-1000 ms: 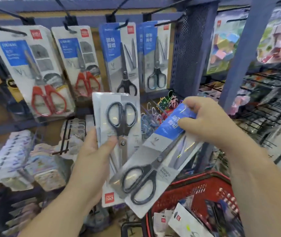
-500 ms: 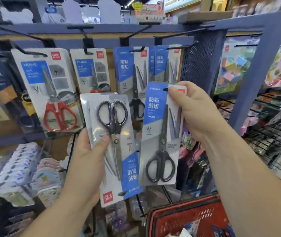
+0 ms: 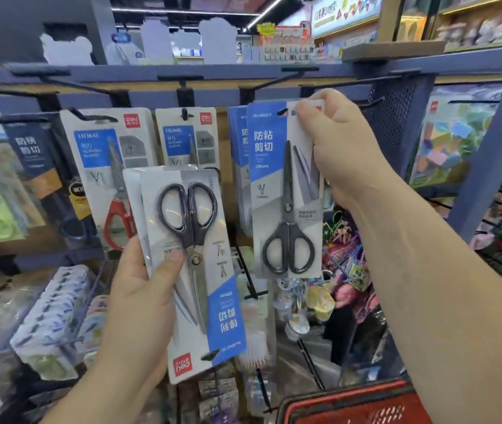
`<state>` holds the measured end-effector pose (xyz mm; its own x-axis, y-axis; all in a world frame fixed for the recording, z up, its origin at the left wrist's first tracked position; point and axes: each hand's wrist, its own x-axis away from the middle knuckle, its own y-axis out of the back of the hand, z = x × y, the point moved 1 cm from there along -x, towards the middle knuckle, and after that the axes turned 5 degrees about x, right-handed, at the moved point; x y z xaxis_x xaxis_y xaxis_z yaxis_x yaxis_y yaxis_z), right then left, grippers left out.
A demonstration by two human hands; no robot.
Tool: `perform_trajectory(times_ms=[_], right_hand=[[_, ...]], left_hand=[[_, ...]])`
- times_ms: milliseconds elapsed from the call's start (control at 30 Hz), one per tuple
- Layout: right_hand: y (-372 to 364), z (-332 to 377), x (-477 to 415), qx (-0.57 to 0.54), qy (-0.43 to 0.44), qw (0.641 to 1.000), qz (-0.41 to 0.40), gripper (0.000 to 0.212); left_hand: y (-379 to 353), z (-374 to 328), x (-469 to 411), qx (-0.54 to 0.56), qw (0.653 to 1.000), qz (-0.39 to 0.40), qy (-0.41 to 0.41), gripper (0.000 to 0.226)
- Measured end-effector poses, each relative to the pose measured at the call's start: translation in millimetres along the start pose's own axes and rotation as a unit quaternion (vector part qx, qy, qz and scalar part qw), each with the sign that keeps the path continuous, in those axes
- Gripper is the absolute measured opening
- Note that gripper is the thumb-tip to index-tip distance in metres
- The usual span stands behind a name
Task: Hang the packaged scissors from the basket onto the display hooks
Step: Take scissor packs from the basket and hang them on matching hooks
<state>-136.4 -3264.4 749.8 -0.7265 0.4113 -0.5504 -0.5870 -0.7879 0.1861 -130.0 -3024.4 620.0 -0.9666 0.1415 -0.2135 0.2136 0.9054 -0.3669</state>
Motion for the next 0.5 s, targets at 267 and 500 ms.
perform_trajectory(times_ms=[267,500], right_hand=[[-10.2,-10.2,-22.4,-0.012,-0.003,1.000,-0.020,0.021],[-25.8,-41.2,-49.8,0.012,-0.052,0.997,-0.051,0.025]], left_hand=[[3.7,0.0,2.9,0.018,0.999,0.005,0.028,0.026],[10.9,-3.6,1.6,0.032,0.999,0.007,0.027,0.027]])
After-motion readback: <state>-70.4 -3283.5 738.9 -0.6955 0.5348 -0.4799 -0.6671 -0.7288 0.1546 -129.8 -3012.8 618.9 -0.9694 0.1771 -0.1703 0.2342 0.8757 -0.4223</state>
